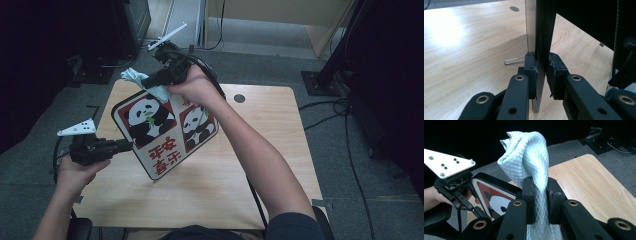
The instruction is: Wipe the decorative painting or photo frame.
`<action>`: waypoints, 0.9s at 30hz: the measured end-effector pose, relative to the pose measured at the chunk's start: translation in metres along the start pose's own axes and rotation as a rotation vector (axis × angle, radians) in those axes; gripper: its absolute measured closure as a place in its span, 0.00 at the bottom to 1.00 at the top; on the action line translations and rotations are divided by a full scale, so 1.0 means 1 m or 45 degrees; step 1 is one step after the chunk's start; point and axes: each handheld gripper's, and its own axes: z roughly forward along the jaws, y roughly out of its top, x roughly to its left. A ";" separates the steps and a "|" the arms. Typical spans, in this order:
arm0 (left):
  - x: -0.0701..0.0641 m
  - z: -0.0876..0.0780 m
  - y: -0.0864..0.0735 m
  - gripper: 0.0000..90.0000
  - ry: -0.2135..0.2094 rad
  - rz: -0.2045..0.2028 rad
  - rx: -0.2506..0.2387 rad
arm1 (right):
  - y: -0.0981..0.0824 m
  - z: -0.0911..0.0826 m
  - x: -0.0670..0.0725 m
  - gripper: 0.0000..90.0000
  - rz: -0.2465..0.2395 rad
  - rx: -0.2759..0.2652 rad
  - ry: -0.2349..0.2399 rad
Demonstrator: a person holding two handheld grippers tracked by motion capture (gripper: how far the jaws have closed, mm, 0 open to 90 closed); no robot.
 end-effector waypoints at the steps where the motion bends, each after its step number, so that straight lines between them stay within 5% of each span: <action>1: 0.000 0.000 0.000 0.88 0.000 0.001 0.002 | 0.000 0.000 -0.001 0.89 -0.001 -0.003 0.000; 27: 0.000 0.000 0.000 0.88 0.000 0.004 0.000 | -0.006 -0.015 -0.021 0.88 0.030 -0.010 -0.046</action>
